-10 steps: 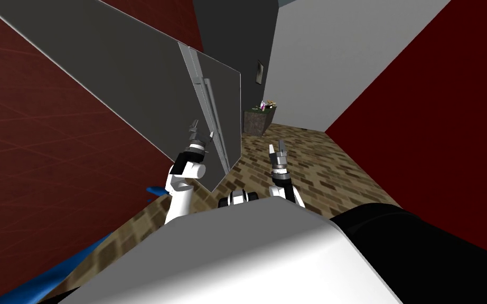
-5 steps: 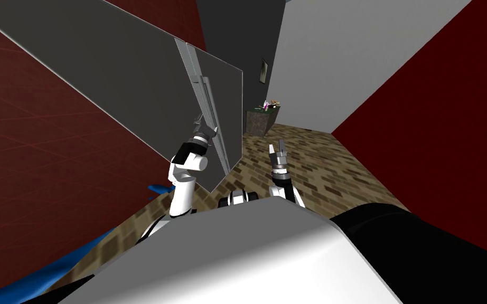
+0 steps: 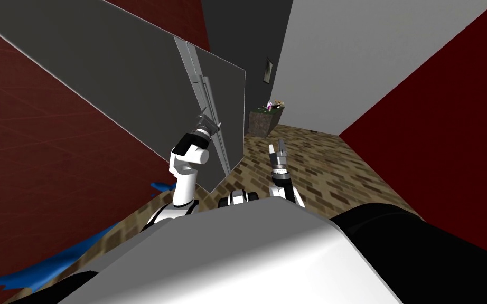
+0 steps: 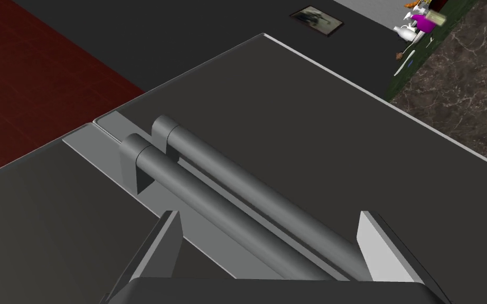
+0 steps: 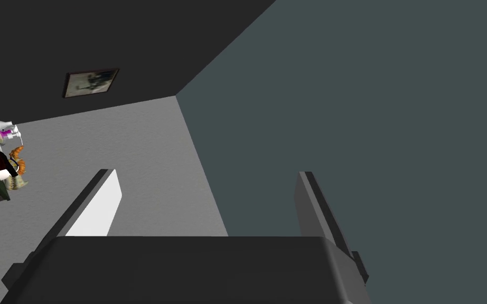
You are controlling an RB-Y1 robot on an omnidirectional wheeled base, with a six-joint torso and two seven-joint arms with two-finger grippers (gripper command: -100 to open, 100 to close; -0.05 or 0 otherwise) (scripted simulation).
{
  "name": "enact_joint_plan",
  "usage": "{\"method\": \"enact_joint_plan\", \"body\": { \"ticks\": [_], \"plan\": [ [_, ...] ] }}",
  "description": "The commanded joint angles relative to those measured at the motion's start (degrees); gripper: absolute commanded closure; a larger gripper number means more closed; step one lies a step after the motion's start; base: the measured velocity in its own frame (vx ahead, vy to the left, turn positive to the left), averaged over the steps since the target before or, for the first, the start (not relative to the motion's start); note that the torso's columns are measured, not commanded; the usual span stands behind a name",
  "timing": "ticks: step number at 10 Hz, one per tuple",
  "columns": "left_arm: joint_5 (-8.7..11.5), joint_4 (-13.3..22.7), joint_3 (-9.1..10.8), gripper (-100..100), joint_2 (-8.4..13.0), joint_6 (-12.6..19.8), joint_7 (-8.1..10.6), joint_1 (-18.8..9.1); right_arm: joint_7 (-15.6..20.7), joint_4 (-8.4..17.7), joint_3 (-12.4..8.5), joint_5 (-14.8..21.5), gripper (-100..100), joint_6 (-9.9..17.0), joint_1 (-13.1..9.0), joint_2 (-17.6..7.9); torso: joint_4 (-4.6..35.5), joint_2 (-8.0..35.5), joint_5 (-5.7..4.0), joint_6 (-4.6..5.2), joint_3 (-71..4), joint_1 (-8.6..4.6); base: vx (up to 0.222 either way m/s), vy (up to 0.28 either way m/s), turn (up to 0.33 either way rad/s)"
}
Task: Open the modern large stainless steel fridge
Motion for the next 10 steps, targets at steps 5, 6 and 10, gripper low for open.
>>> {"method": "enact_joint_plan", "body": {
  "ticks": [5, 6, 10],
  "plan": [
    [-0.2, 3.12, 0.08, -100, 0.15, 10.61, 5.04, -10.86, 0.0, 0.0, 0.0, 0.0, 0, 0.0, 0.0, 0.0, 0.01, 0.04, 0.01, 0.0, 0.02, 0.03, 0.047, -0.055, 0.099],
    [-0.38, 4.31, 0.2, -100, 0.1, 12.61, 6.92, -12.96, 0.0, 0.0, 0.0, 0.0, 0, 0.0, -0.01, 0.0, -0.01, 0.0, -0.02, 0.03, 0.0, -0.04, 0.056, -0.069, 0.164],
    [-0.84, 6.83, 0.64, -100, -0.11, 19.45, 10.47, -19.78, 0.0, 0.0, 0.0, 0.0, 0, 0.0, -0.01, 0.0, -0.02, -0.01, -0.01, 0.04, -0.02, -0.01, 0.055, -0.063, 0.12]
  ]
}}
